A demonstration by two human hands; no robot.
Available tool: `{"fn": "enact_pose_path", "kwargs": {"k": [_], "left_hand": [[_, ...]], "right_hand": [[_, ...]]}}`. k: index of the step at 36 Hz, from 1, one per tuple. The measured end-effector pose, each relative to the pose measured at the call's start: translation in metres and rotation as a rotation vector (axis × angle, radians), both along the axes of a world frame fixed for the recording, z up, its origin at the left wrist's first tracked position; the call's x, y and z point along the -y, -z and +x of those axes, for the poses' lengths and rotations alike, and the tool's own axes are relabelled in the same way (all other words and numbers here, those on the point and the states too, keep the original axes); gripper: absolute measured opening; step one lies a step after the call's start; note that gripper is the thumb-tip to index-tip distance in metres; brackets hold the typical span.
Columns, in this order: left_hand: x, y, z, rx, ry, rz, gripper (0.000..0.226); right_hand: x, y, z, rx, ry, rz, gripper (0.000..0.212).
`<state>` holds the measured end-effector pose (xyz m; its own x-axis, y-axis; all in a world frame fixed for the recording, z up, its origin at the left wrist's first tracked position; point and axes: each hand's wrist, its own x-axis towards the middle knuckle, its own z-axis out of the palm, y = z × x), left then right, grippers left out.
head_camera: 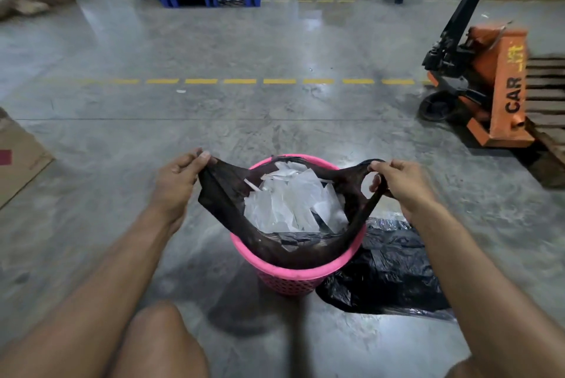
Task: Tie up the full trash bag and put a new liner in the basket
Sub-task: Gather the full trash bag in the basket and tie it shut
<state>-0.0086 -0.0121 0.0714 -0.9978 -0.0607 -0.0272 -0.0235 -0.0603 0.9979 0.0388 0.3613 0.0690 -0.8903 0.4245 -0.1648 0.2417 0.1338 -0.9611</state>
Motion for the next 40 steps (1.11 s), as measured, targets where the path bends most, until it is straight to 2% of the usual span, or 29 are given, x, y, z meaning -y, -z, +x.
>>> {"fn": "enact_pose_path", "kwargs": {"k": [1, 3, 5, 11, 14, 16, 18, 19, 22, 24, 27, 30, 33, 35, 38, 40], "left_hand": [[-0.012, -0.001, -0.001, -0.03, 0.0, 0.05, 0.03], [-0.037, -0.003, -0.003, -0.078, 0.067, 0.095, 0.014], [-0.062, -0.001, -0.004, -0.14, 0.201, 0.045, 0.02], [-0.119, 0.023, -0.003, -0.292, 0.574, -0.485, 0.053], [-0.143, 0.031, -0.001, -0.308, 0.68, -0.611, 0.064], [-0.154, 0.038, -0.001, -0.25, 0.73, -0.651, 0.049], [-0.163, 0.042, -0.001, -0.18, 0.758, -0.683, 0.018], [-0.166, 0.043, 0.0, -0.14, 0.764, -0.651, 0.011], [-0.17, 0.043, 0.005, -0.075, 0.745, -0.476, 0.031], [-0.169, 0.047, 0.004, -0.036, 0.738, -0.404, 0.033], [-0.168, 0.055, 0.0, 0.003, 0.76, -0.325, 0.037], [-0.168, 0.059, -0.005, 0.019, 0.765, -0.373, 0.039], [-0.17, 0.054, -0.005, 0.059, 0.778, -0.335, 0.037], [-0.168, 0.05, -0.006, 0.089, 0.785, -0.296, 0.039], [-0.165, 0.048, -0.013, 0.132, 0.821, -0.328, 0.057], [-0.164, 0.047, -0.018, 0.193, 0.869, -0.3, 0.053]], "right_hand": [[0.002, 0.001, -0.002, -0.013, -0.003, 0.067, 0.016], [0.009, 0.001, -0.005, -0.032, -0.048, 0.177, 0.017], [0.018, -0.001, -0.006, -0.046, -0.155, 0.265, 0.015], [0.043, -0.012, -0.005, -0.156, -0.405, 0.81, 0.011], [0.052, -0.019, -0.003, -0.172, -0.547, 0.956, 0.006], [0.06, -0.021, -0.005, -0.184, -0.623, 1.007, 0.007], [0.064, -0.021, -0.005, -0.21, -0.667, 1.067, 0.01], [0.064, -0.02, -0.004, -0.229, -0.671, 1.072, 0.011], [0.052, -0.014, -0.002, -0.314, -0.527, 0.867, 0.011], [0.037, -0.006, -0.001, -0.353, -0.396, 0.813, 0.011], [0.026, 0.011, 0.001, -0.318, -0.417, 0.867, 0.032], [0.034, 0.026, 0.004, -0.339, -0.46, 0.814, 0.043], [0.039, 0.035, 0.002, -0.426, -0.332, 0.778, 0.028], [0.038, 0.04, 0.001, -0.437, -0.232, 0.649, 0.016], [0.041, 0.045, 0.001, -0.369, -0.16, 0.424, 0.009], [0.042, 0.047, 0.001, -0.314, -0.125, 0.337, 0.008]]}}
